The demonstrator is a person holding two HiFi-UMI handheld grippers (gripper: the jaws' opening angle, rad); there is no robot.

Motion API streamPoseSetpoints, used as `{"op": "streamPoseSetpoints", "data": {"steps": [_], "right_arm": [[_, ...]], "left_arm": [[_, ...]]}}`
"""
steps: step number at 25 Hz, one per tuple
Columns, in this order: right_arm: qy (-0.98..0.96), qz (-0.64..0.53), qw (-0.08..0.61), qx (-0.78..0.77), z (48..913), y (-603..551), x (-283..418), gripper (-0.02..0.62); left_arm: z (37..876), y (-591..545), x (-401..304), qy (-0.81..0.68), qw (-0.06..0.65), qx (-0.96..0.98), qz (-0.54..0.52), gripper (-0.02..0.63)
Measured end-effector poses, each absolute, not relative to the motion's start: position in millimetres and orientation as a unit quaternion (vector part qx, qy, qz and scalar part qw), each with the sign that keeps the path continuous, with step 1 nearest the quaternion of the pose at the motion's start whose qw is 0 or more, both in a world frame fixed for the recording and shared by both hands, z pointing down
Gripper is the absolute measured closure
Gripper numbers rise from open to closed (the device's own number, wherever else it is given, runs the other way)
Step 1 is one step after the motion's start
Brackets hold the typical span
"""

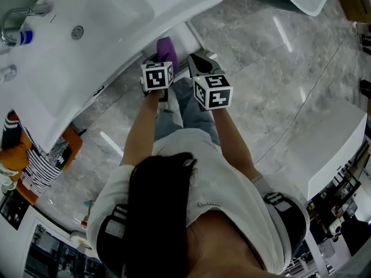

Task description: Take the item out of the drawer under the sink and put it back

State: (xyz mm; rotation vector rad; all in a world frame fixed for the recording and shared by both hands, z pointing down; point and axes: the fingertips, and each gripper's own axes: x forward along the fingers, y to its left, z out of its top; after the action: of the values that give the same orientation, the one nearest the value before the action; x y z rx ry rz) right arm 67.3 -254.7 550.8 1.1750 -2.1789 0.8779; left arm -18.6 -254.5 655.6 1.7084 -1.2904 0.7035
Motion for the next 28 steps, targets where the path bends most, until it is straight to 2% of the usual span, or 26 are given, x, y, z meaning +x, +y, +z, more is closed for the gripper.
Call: {"op": "streamPoseSetpoints", "data": {"steps": [28], "right_arm": [[-0.786, 0.358, 0.277, 0.42, 617.4, -280.2, 72.5, 0.58]], "left_arm": [[758.0, -284.9, -5.3, -0.507, 0.452, 0.667, 0.307, 0.505]]}}
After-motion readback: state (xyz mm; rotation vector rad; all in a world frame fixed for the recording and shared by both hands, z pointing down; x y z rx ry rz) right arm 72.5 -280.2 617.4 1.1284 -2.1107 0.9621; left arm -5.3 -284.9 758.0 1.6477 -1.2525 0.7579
